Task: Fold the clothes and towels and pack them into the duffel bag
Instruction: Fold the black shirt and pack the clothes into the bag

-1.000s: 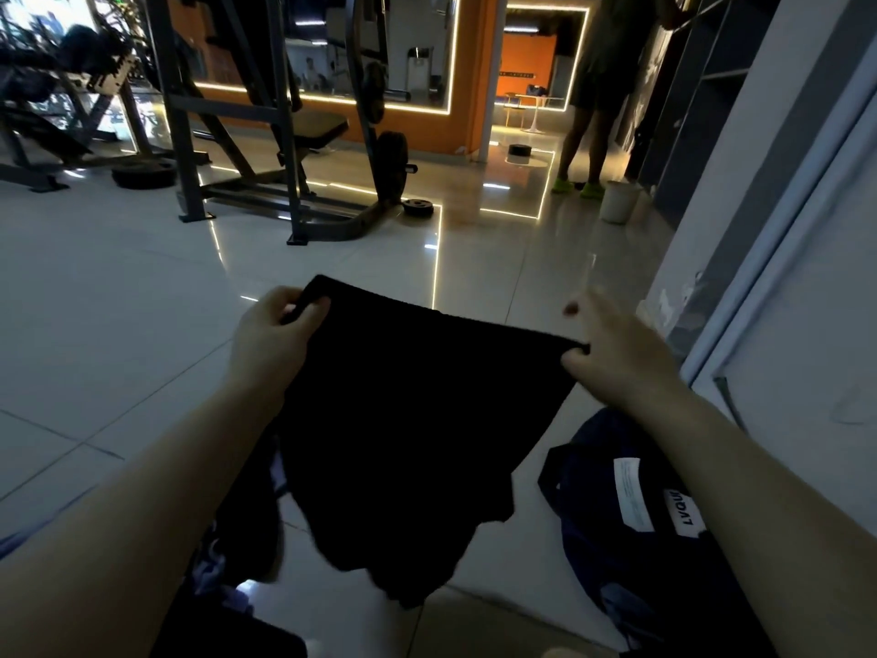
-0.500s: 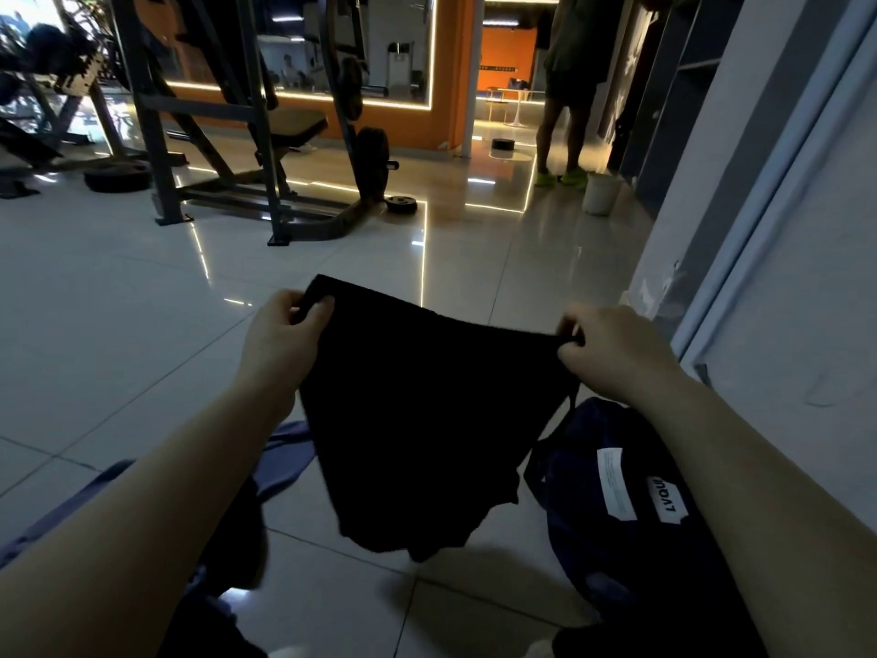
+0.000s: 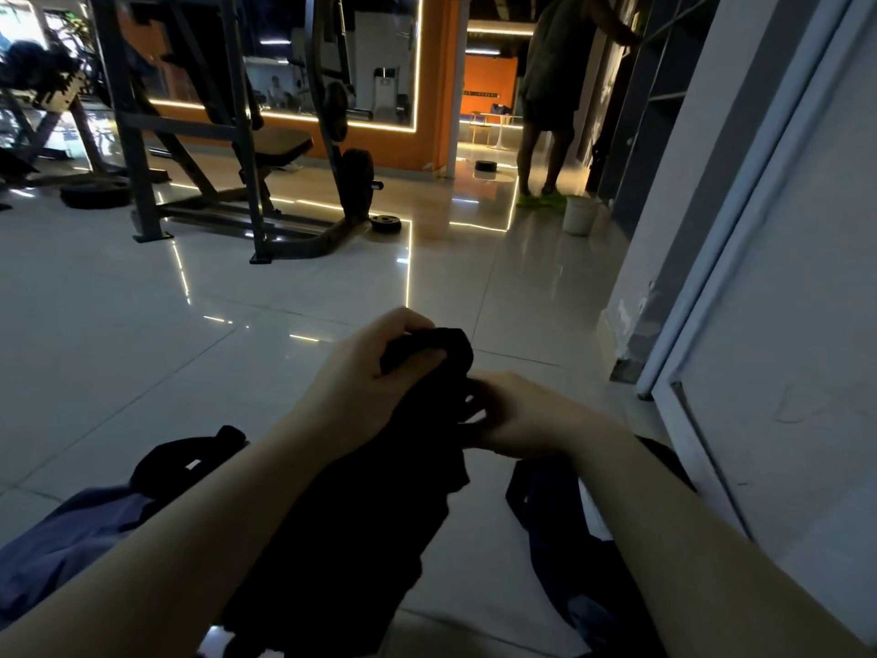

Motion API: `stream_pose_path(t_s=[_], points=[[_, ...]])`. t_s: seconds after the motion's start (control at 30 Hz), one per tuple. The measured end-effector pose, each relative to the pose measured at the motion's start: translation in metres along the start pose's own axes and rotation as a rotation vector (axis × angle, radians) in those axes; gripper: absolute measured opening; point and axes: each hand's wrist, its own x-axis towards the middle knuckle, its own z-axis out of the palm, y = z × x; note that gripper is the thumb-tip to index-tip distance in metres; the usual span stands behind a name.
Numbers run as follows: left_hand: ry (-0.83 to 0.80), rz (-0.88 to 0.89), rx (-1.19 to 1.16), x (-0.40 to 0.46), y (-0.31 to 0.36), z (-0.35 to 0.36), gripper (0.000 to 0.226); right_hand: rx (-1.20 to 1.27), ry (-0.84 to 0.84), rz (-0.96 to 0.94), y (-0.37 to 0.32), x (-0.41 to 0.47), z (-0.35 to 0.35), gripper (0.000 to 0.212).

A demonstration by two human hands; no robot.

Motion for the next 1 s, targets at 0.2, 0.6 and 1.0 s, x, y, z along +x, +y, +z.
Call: stream_pose_path(t_s=[0.2, 0.6, 1.0], points=[[0.161, -0.008, -0.206, 0.003, -0.003, -0.024, 0.015, 0.169, 0.163, -0.022, 0.002, 0.005, -0.011, 0.011], [0.023, -0.065, 0.390, -0.019, -0.046, -0.027, 0.055, 0.217, 0.593, 0.024, -0.018, 0.003, -0.013, 0.009], [-0.625, -0.159, 0.187, -0.034, -0.056, 0.010, 0.075, 0.708, 1.095, 0.070, -0.014, 0.004, -0.033, 0.007]])
